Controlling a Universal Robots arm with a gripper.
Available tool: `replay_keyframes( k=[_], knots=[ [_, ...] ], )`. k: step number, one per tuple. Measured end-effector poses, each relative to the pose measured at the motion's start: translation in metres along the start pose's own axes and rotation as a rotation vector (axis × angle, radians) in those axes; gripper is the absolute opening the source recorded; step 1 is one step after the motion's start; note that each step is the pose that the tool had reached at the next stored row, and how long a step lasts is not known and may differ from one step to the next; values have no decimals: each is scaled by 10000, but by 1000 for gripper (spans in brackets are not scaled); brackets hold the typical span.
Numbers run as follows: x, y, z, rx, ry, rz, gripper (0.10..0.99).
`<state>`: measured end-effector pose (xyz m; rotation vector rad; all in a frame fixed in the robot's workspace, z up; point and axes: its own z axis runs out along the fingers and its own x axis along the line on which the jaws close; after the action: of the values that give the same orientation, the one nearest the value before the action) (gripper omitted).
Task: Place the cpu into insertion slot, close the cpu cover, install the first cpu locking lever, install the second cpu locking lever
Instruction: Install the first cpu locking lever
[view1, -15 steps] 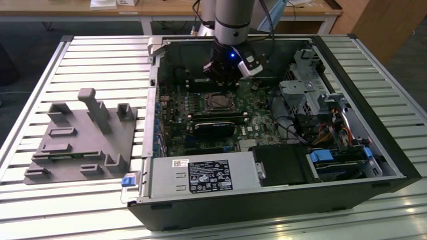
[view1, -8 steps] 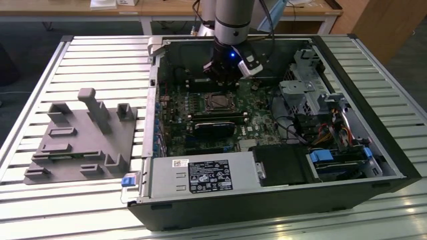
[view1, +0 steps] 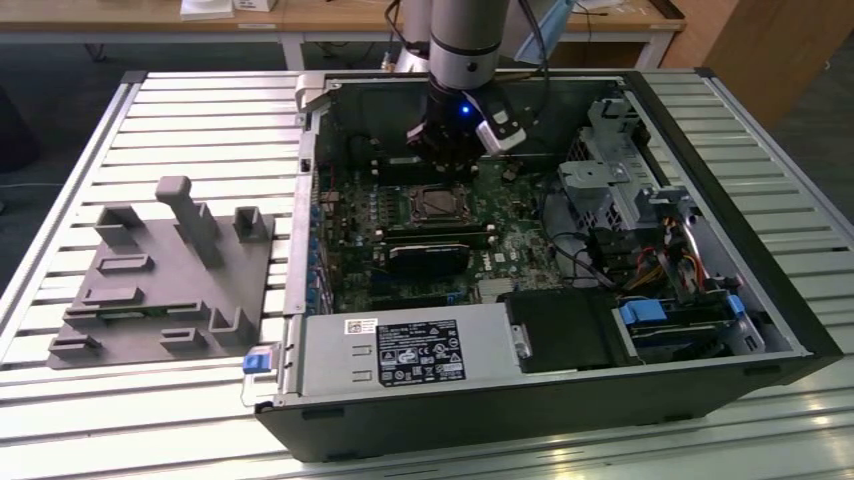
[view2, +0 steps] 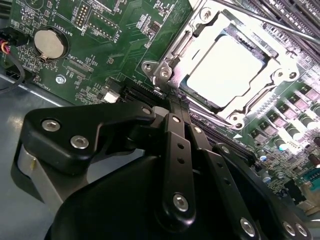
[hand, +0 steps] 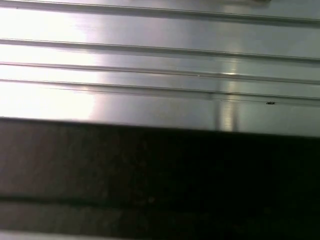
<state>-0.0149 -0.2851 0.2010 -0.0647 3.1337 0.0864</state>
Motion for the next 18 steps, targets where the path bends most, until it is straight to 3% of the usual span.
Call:
replay_keyframes(
  k=[10,18],
  knots=[
    [-1,-2,27,123,6,0,106],
    [-4,0,-4,173,8,-2,106]
  ],
)
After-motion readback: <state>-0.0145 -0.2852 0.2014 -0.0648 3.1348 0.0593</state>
